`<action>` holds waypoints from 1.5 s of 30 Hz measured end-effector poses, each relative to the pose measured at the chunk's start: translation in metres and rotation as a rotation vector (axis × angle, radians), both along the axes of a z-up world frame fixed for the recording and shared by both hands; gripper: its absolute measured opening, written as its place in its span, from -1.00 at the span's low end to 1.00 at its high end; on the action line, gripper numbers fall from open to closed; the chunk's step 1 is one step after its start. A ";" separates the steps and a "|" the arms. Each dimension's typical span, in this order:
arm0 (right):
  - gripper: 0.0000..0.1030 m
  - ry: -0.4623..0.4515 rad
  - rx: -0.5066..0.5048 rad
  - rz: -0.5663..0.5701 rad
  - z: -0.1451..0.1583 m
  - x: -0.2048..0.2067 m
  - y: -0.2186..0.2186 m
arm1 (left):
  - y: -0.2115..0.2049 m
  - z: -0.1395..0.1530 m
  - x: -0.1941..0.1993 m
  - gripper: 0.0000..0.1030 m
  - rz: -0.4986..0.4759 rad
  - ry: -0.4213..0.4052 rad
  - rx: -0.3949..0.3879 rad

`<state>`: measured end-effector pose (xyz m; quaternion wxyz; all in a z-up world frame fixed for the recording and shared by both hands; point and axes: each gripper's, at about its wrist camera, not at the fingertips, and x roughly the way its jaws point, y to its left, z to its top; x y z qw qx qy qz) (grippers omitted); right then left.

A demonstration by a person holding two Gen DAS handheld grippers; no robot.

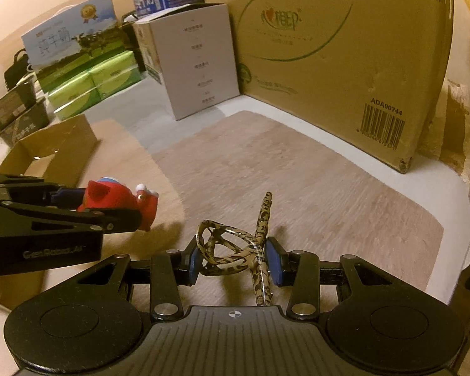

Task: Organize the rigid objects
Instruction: 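Grasp the red Doraemon toy with the left tool while the right tool holds the cord, then carry the red toy and its cord over the tray with both tools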

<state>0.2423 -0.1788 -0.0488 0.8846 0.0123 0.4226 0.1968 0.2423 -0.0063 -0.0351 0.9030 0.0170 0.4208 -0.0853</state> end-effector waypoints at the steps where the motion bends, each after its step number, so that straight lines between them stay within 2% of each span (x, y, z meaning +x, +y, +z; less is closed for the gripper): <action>1: -0.18 -0.002 -0.002 0.002 0.002 -0.002 0.001 | 0.001 0.003 -0.004 -0.20 0.005 -0.004 -0.005; 11: -0.17 -0.067 -0.005 0.047 0.031 -0.032 0.016 | 0.021 0.038 -0.044 -0.20 0.047 -0.067 -0.018; 24: -0.17 -0.133 0.002 0.135 0.064 -0.067 0.059 | 0.063 0.080 -0.095 -0.20 0.118 -0.149 -0.004; 45: -0.18 -0.154 0.022 0.346 0.076 -0.104 0.169 | 0.174 0.101 -0.162 -0.20 0.320 -0.175 0.029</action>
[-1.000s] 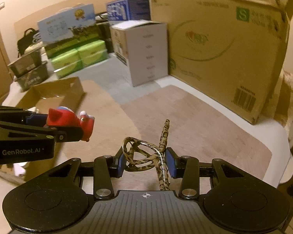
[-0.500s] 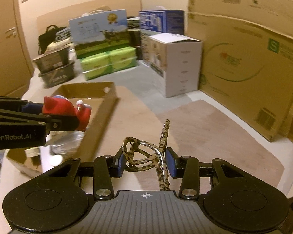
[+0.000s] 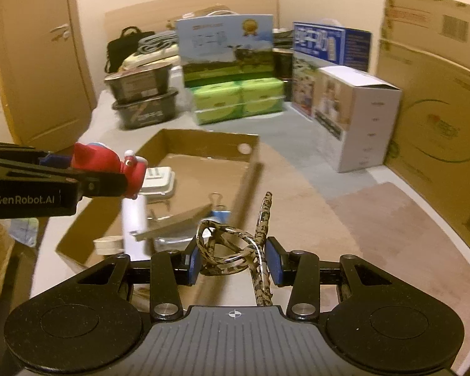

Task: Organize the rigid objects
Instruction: 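Carry the red toy and its cord over the tray with both tools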

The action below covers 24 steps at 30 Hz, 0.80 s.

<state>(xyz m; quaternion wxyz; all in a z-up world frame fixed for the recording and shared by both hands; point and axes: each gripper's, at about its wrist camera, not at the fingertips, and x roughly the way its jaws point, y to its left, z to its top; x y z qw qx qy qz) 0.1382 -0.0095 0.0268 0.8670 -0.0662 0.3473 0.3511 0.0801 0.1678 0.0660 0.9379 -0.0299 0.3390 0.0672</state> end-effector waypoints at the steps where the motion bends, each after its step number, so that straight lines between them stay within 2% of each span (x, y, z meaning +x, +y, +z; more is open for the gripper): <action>1: -0.18 0.000 -0.001 0.007 0.000 0.000 0.004 | 0.004 0.000 -0.002 -0.20 0.006 0.000 0.003; 12: -0.18 -0.005 -0.014 0.057 0.002 -0.002 0.039 | 0.033 -0.001 -0.007 -0.20 0.041 0.008 -0.003; 24: -0.17 -0.002 -0.032 0.077 -0.003 0.009 0.061 | 0.050 -0.010 0.006 -0.20 0.051 0.028 -0.015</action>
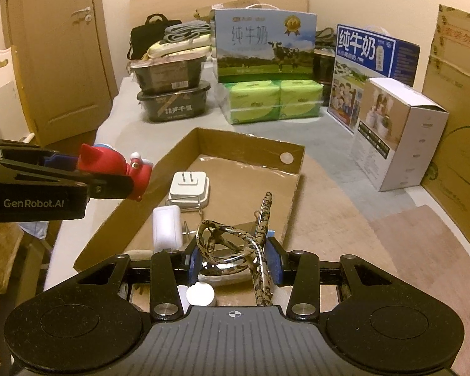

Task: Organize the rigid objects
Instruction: 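Carry the red toy and its cord over the tray with both tools, then lower the red toy into the tray and open the left tool while the right tool releases the cord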

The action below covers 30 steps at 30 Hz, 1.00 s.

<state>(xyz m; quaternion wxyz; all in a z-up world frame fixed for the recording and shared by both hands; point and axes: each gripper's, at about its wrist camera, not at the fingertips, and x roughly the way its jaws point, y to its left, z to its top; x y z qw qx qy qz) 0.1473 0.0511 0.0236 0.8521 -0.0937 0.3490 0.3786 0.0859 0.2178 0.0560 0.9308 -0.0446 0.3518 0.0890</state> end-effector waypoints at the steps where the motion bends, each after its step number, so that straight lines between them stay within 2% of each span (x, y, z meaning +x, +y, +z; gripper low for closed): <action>1: -0.17 0.001 -0.001 0.001 -0.001 0.001 0.001 | 0.001 -0.001 0.001 -0.20 0.000 0.002 -0.001; 18: -0.18 0.062 0.034 -0.031 -0.012 0.043 0.009 | 0.018 -0.018 0.043 -0.20 -0.020 0.036 -0.001; 30: -0.18 0.091 0.049 -0.037 -0.024 0.079 0.024 | 0.029 -0.049 0.087 -0.20 -0.045 0.094 -0.017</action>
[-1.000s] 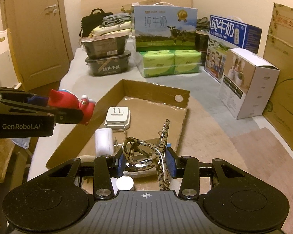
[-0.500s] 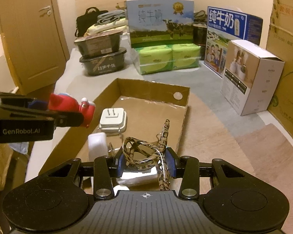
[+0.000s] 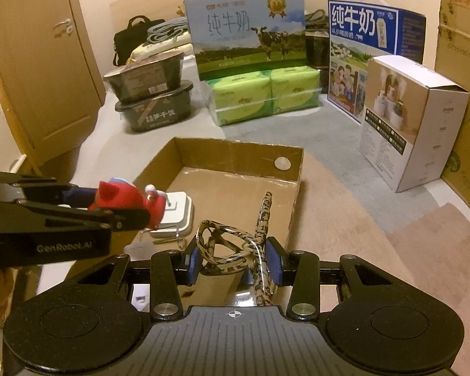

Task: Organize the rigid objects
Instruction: 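Lower the red toy into the tray and open the left tool while the right tool releases the cord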

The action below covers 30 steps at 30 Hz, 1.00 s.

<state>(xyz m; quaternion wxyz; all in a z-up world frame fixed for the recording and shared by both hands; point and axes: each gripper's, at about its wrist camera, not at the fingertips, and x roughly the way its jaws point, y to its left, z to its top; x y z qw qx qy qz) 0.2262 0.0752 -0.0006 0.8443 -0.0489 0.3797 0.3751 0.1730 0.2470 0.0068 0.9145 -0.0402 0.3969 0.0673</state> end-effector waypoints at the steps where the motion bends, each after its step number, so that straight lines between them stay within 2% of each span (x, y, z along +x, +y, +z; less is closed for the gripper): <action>1: -0.18 0.001 -0.001 -0.001 -0.002 0.003 0.000 | 0.000 -0.002 0.003 -0.20 -0.002 0.003 -0.001; 15: -0.18 0.022 -0.015 -0.023 -0.020 0.031 0.001 | -0.003 -0.021 0.039 -0.17 -0.027 0.016 -0.011; 19: -0.18 0.022 -0.016 -0.025 -0.021 0.033 0.001 | 0.001 -0.017 0.038 -0.02 -0.018 0.005 -0.011; 30: -0.17 0.016 -0.001 -0.014 -0.011 0.030 0.008 | 0.023 0.002 0.016 -0.02 0.031 -0.024 0.003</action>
